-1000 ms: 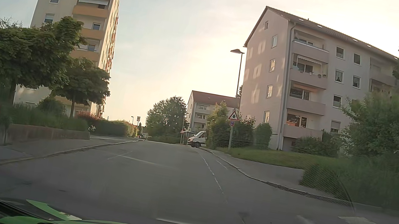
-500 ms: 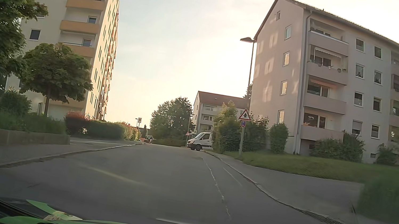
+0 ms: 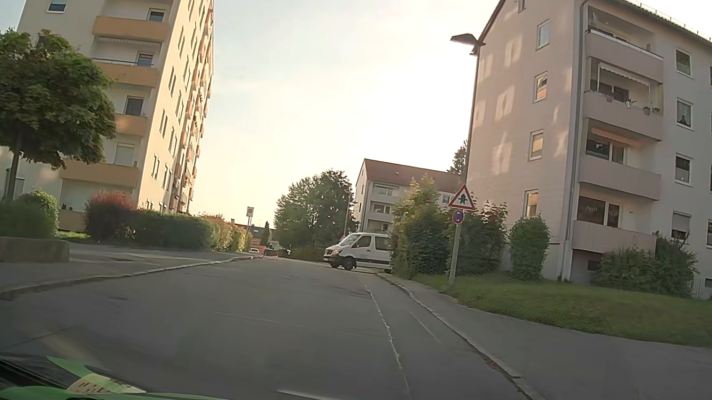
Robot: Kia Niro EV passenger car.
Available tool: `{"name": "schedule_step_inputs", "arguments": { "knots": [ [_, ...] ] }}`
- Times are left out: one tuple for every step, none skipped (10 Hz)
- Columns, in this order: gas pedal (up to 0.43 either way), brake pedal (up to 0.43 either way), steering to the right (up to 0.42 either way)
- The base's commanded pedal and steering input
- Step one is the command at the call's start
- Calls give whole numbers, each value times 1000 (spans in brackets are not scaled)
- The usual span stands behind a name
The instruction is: Follow the waypoints while adhering to traffic rules and regulations
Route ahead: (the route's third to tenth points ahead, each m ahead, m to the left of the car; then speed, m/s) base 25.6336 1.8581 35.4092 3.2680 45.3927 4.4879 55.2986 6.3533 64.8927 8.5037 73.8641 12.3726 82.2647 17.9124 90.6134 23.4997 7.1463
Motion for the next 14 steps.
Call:
{"name": "schedule_step_inputs", "arguments": {
  "knots": [
    [0, 0, -14],
    [0, 0, -13],
    [0, 0, -13],
    [0, 0, -13],
    [0, 0, -13],
    [0, 0, -14],
    [0, 0, -14],
    [0, 0, -15],
    [0, 0, -17],
    [0, 0, -19],
    [0, 0, -19],
    [0, 0, -19],
    [0, 0, -19],
    [0, 0, -19]
  ]
}}
